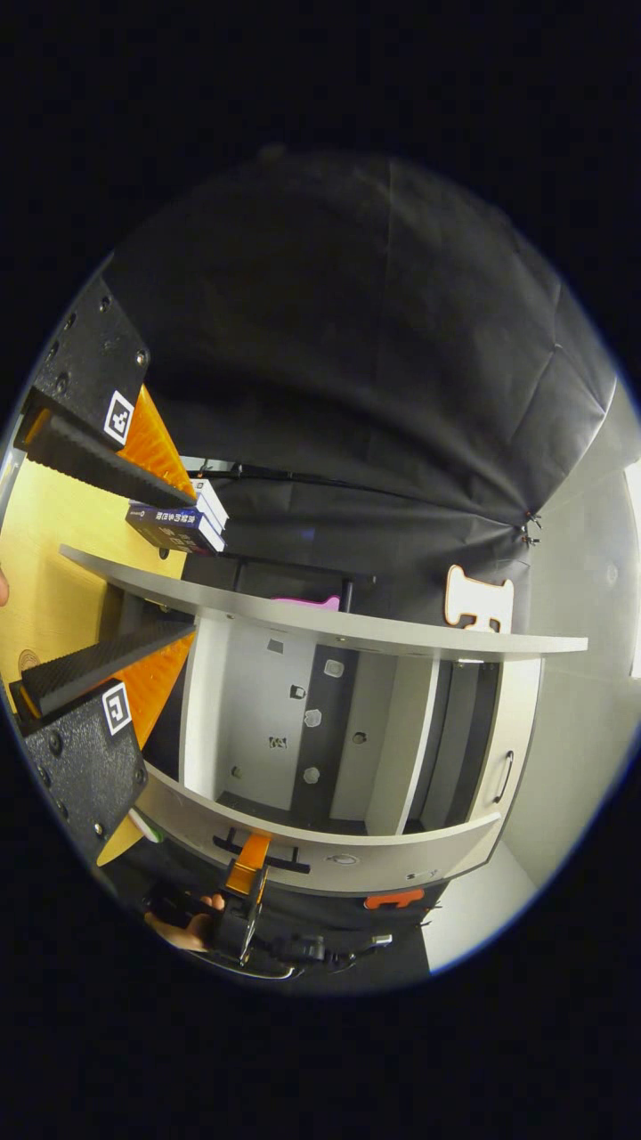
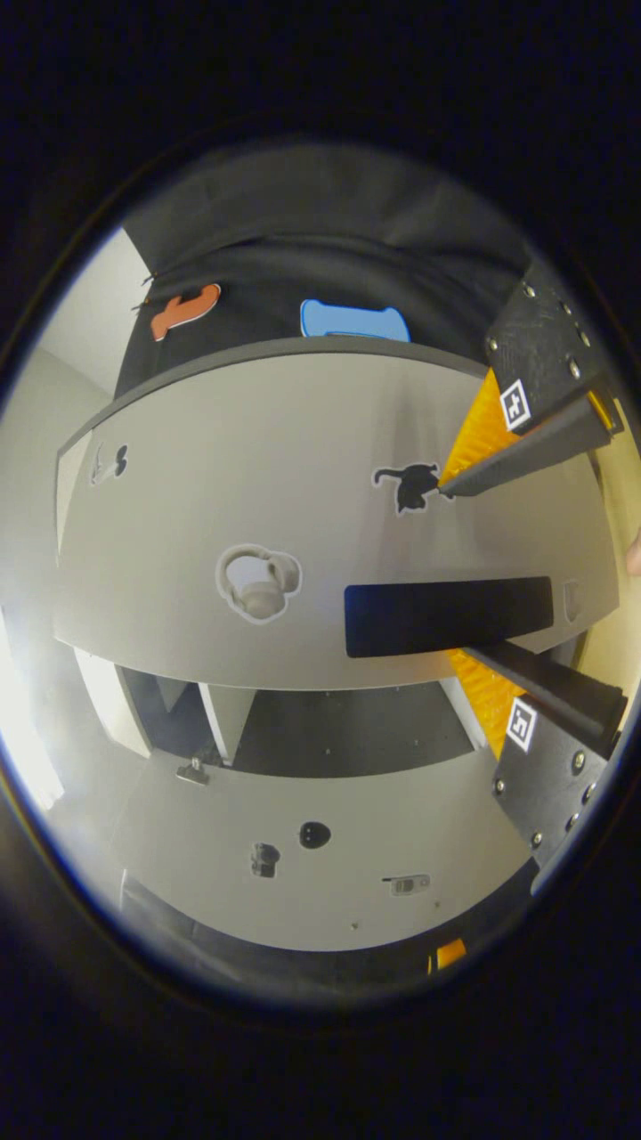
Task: Grasp the bottle in the cabinet with the left hand and place it on the coaster, then close the right door with the right hand and the left door with the left hand.
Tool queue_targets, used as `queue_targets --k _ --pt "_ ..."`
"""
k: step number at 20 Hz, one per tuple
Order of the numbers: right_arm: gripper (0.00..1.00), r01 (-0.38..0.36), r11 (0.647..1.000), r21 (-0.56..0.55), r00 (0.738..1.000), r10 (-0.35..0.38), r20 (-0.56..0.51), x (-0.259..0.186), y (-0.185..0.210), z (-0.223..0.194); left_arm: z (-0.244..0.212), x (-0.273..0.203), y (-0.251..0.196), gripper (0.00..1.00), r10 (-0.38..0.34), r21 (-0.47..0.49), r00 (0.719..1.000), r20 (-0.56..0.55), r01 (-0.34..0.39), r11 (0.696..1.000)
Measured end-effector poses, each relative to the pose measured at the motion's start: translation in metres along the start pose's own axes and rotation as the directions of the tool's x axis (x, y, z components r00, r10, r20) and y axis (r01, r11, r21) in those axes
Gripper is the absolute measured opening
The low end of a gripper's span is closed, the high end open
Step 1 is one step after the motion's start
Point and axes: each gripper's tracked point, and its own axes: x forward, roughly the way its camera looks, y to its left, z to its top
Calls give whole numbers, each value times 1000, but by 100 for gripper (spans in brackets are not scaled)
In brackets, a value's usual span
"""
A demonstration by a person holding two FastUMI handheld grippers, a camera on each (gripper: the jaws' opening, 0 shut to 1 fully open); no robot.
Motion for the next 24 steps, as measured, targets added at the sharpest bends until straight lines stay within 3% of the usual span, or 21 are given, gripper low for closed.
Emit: queue_targets --k 13,21,24 --pt "93 34 999 29 999 -33 -21 49 14 -10 29 5 35 82 70 -50 995 71 -66 997" --pt "94 100 995 0 995 -100 1 52 14 -13 58 27 32 81 -22 -56 990 141 30 998" --pt "94 117 993 3 993 -117 3 54 14 -14 68 37 27 81 -87 -51 984 156 96 994"
